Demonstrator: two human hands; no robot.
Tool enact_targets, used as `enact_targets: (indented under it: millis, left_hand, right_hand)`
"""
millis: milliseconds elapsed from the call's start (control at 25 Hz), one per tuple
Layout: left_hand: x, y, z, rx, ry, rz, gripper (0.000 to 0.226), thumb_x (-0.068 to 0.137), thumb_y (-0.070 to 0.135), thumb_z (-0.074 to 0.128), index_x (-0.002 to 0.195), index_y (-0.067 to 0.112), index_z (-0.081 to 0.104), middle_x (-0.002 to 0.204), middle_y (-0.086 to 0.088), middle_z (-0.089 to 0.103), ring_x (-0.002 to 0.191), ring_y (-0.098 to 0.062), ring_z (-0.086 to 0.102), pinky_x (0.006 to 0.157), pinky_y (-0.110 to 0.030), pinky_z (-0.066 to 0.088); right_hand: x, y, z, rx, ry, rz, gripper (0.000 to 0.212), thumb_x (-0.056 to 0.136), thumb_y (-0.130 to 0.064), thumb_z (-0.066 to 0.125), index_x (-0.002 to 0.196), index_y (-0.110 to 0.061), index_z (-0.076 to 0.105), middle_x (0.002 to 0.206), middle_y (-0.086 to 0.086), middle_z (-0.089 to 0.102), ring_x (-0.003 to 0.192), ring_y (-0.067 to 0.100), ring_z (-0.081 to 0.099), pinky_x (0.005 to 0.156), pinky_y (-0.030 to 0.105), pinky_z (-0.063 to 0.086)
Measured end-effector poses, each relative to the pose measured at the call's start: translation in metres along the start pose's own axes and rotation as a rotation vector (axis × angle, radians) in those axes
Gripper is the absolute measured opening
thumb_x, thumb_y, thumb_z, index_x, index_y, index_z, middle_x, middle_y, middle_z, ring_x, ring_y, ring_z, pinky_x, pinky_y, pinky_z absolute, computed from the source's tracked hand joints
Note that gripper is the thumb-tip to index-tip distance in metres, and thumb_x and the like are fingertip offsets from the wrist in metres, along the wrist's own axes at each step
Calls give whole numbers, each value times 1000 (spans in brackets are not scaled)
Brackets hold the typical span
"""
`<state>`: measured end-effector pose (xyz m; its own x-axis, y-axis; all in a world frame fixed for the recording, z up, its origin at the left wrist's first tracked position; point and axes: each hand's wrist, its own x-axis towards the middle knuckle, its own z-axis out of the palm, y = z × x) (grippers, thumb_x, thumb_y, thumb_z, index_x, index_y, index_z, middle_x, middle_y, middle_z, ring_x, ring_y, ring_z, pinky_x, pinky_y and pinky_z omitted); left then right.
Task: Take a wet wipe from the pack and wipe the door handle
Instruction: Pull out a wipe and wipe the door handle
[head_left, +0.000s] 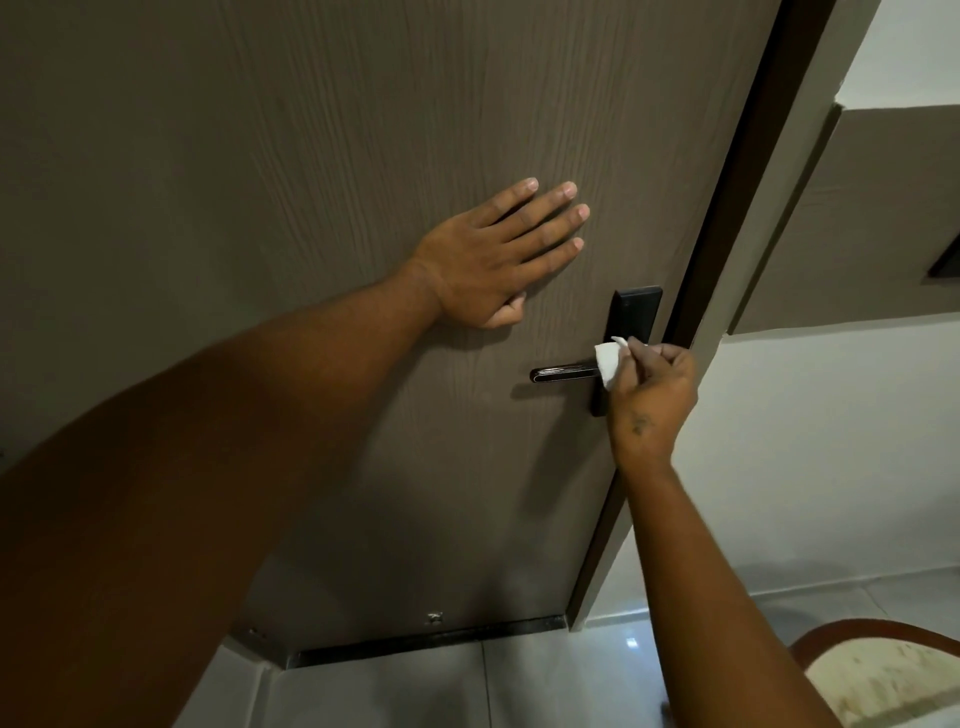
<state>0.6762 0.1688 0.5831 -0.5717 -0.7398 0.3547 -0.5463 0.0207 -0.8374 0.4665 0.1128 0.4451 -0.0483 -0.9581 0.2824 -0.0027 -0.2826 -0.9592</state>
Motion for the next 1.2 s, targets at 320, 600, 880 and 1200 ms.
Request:
enact_targets:
  millis: [320,600,880,1200]
  left_hand:
    - [0,-1,-1,25,8,6,73,91,45,37,154,7,34,161,-23,30,150,-41,26,122,-54,18]
    - [-2,0,3,8,-1,-1,74,92,45,35,155,8,31,162,-23,27,151,-41,22,123,-53,12]
    - [1,-2,6,-14,30,4,74,91,44,35,155,7,31,162,-23,27,151,-42,22,123,-54,13]
    - [-4,-1,4,-58,-12,17,73,91,43,38,155,7,32,162,-23,28,151,-42,23,123,-54,16]
  right_hand:
    - [-56,-6,43,93,-386,85,13,95,-17,64,84,-20,58,71,-20,55,70,-1,57,69,16,52]
    - [19,14,-15,-14,146,53,12,91,-22,70,103,-21,73,97,-7,68,87,3,64,66,7,53]
    - [-18,8,11,225,235,305,9,90,-20,71,95,-25,66,88,-11,67,80,4,66,58,8,53]
    - [-54,-24,55,454,50,616,8,83,-8,78,88,-10,71,93,11,73,79,17,70,76,36,60]
